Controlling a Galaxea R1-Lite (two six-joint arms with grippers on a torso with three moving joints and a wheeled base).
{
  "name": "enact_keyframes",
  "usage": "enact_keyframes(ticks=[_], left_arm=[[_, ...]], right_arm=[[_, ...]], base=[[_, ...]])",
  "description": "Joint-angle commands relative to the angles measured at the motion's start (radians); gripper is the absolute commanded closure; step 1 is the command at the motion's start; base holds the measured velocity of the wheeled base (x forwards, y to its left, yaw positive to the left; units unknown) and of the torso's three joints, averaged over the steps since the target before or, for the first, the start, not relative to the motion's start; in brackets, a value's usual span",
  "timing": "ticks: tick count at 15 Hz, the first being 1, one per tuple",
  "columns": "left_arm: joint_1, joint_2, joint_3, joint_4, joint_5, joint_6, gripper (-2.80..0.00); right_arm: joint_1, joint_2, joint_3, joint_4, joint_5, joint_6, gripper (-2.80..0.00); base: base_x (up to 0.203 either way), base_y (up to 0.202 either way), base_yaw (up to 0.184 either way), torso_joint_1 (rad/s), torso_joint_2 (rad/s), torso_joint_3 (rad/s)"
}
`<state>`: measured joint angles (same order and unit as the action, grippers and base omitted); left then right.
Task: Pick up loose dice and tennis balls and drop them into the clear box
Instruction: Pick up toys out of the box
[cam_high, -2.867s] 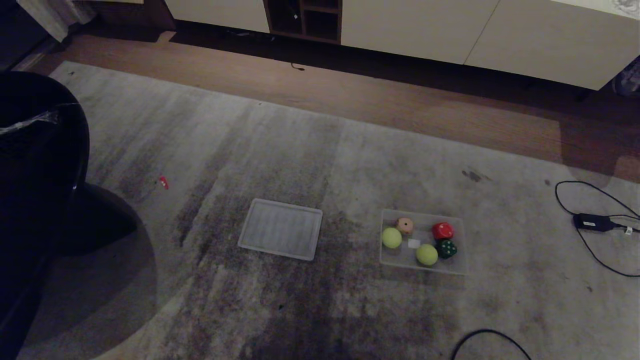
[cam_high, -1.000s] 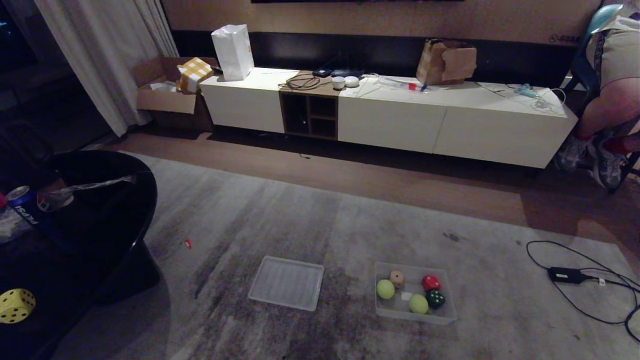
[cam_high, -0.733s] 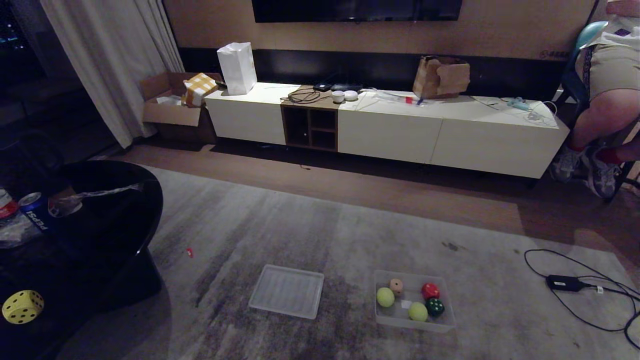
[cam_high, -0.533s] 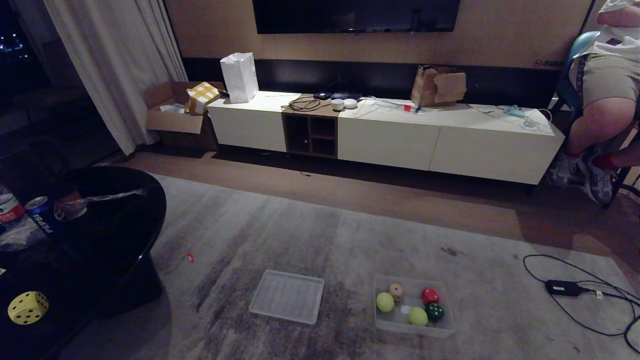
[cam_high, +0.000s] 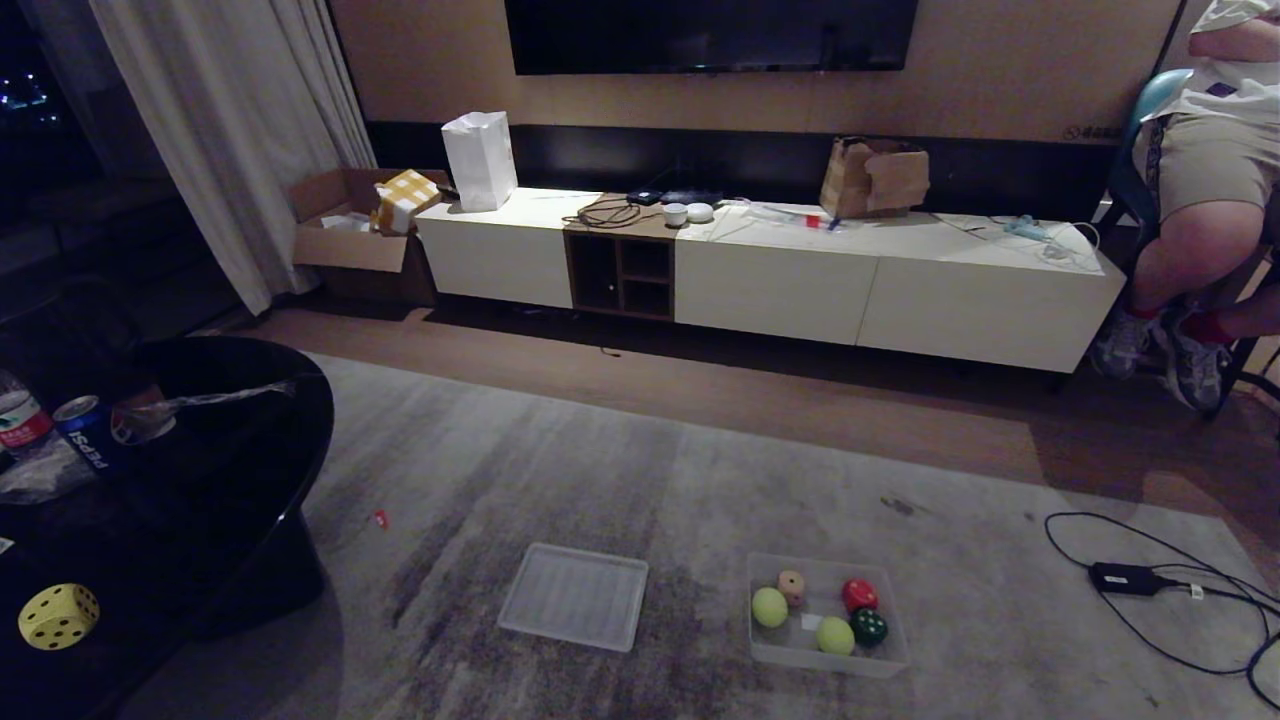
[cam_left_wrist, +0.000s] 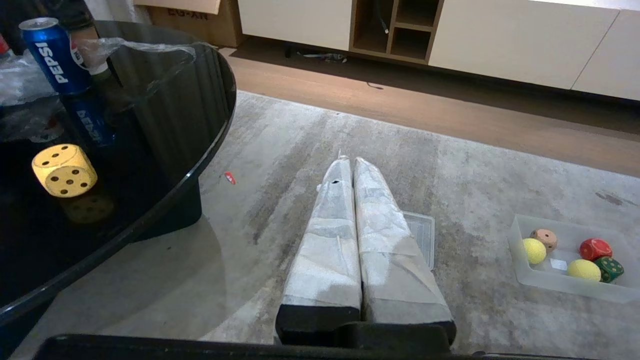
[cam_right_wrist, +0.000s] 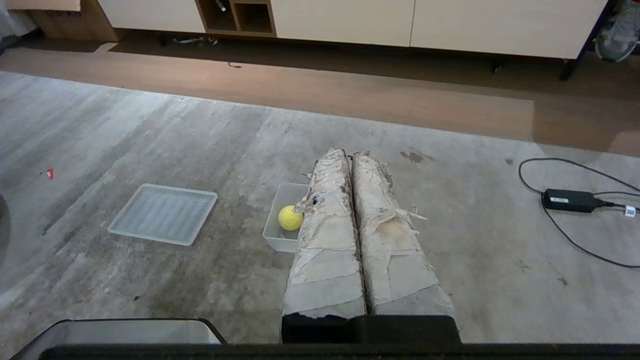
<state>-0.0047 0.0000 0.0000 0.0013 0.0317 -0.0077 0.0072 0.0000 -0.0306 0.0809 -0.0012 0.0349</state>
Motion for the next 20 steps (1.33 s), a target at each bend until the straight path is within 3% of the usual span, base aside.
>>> enact_keyframes(ticks=[1,20], left_arm=[[0.0,0.002,0.002,0.0,0.001,0.0,0.0],[0.0,0.002,0.002,0.0,0.004,0.002,0.0]], right_arm=[[0.0,0.002,0.0,0.0,0.0,0.0,0.0],[0.0,0.002,0.0,0.0,0.0,0.002,0.0]], base=[[0.0,0.0,0.0,0.0,0.0,0.0],[0.001,-0.008,0.156,0.003,0.0,0.003]])
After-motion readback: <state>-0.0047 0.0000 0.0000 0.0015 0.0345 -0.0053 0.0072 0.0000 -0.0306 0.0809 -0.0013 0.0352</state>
